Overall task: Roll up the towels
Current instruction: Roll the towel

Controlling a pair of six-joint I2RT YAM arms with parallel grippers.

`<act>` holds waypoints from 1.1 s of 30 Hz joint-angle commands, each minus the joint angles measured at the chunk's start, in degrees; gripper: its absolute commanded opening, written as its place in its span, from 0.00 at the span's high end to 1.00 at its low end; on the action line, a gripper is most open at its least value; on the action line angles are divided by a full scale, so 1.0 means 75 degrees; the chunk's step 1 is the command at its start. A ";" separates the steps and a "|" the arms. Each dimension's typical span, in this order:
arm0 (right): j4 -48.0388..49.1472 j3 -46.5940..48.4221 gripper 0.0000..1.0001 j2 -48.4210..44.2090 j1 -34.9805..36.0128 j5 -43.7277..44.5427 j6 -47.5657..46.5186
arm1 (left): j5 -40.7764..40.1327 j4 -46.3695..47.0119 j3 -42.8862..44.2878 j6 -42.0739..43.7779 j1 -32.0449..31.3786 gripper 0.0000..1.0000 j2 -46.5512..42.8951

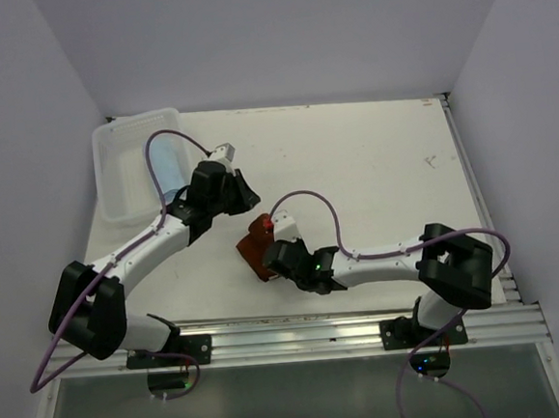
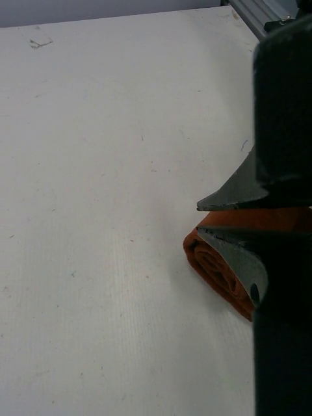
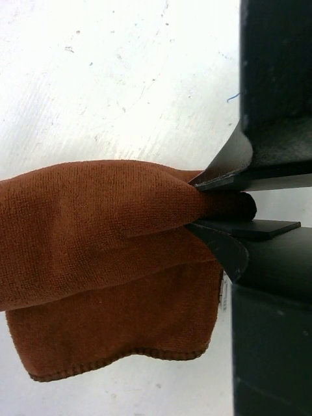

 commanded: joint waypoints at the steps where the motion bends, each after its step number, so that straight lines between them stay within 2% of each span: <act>1: -0.0772 0.0475 0.91 0.0183 0.0356 0.1158 -0.0484 | 0.0084 0.0003 0.0255 0.0192 0.0238 0.81 0.0040; 6: -0.1943 0.1377 0.90 0.0757 0.0779 0.1956 -0.0427 | 0.0575 0.0377 -0.0015 -0.0101 0.0368 0.81 0.0005; 15: -0.2519 0.2022 0.89 0.1506 0.1364 0.2800 -0.0824 | 0.0928 0.1010 -0.0530 -0.0418 0.0368 0.82 -0.0112; 33: -0.4160 0.3580 0.84 0.3534 0.2396 0.3375 -0.1071 | 0.1256 0.1280 -0.1046 -0.0675 0.0368 0.84 -0.0604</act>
